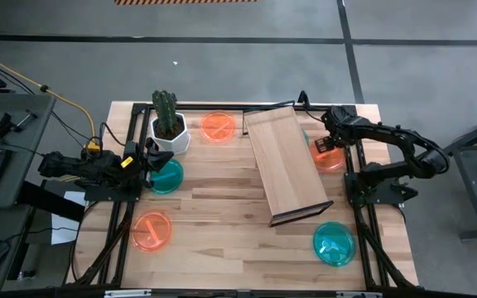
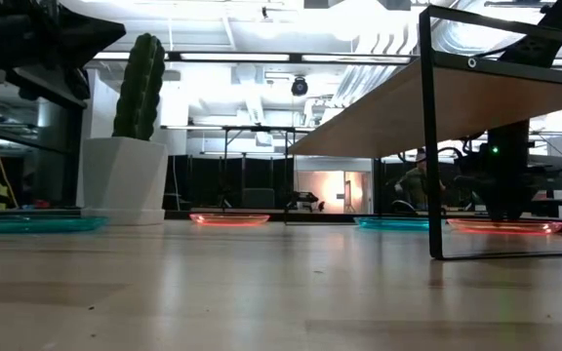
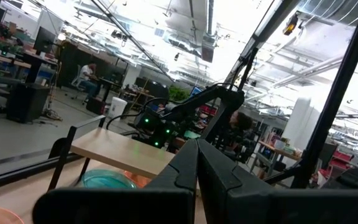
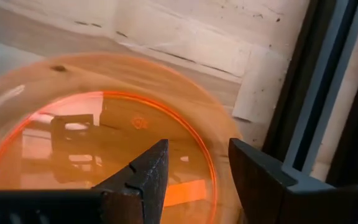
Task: Place and stack plates onto a shelf
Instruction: Put the top right orange plate on the shelf
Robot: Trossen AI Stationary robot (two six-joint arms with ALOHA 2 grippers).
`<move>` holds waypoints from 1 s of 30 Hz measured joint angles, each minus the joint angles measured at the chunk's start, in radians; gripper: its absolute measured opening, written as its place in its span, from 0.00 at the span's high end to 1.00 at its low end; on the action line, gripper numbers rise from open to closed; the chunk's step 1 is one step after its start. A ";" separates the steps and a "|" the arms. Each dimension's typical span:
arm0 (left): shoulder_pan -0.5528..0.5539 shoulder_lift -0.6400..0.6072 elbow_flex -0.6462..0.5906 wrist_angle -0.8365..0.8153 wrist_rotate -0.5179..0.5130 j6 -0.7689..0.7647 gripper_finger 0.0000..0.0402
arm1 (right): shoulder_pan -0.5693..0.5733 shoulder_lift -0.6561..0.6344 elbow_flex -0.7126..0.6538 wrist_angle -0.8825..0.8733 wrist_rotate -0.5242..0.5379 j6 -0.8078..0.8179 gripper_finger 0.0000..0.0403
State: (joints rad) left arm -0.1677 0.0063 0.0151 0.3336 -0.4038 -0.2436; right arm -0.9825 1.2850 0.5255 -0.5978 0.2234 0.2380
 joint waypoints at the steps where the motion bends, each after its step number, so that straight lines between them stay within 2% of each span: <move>1: 0.000 0.000 0.000 0.000 0.000 0.000 1.00 | 0.000 0.000 0.005 -0.006 -0.006 0.003 0.60; 8: 0.000 0.000 0.000 0.000 0.000 0.000 1.00 | -0.007 -0.001 0.018 -0.010 -0.023 0.030 0.60; 14: 0.000 0.000 0.000 0.000 0.000 0.001 1.00 | -0.006 -0.001 0.018 0.086 -0.024 0.186 0.60; 21: 0.000 0.000 0.000 0.000 0.000 0.001 1.00 | -0.008 -0.001 0.018 0.133 -0.022 0.263 0.60; 30: 0.000 0.000 0.000 0.000 0.000 0.002 1.00 | -0.014 -0.002 0.018 0.144 -0.021 0.289 0.60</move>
State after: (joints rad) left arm -0.1678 0.0063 0.0151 0.3338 -0.4042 -0.2420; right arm -0.9962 1.2835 0.5430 -0.4538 0.2020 0.5270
